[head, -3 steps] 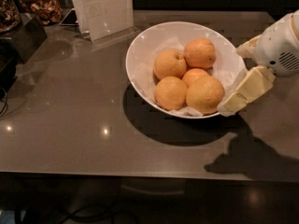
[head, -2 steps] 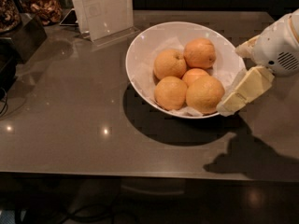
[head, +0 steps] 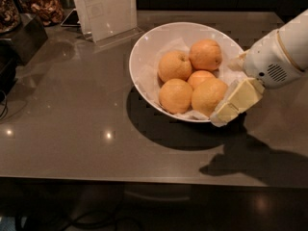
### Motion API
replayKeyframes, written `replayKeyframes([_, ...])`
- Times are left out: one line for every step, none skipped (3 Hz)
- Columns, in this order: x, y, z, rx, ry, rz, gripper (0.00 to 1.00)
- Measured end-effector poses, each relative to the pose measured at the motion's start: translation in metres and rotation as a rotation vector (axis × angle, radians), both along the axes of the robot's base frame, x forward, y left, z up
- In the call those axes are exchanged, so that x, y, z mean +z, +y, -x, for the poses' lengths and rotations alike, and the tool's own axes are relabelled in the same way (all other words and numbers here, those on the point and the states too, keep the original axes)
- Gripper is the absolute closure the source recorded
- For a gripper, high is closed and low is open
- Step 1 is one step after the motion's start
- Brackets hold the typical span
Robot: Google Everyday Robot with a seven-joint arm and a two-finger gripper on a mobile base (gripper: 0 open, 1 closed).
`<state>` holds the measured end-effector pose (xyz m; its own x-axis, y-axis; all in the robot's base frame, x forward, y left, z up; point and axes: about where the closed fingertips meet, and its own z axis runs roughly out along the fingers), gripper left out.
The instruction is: Pick orange from white bowl
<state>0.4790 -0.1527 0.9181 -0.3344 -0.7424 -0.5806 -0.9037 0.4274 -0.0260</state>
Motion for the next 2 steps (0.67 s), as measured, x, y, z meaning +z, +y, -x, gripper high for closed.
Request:
replayKeyframes([-0.0004, 0.0002, -0.0001, 0.000, 0.001, -0.001, 0.00])
replayKeyframes([-0.0005, 0.0003, -0.0001, 0.000, 0.001, -0.001, 0.19])
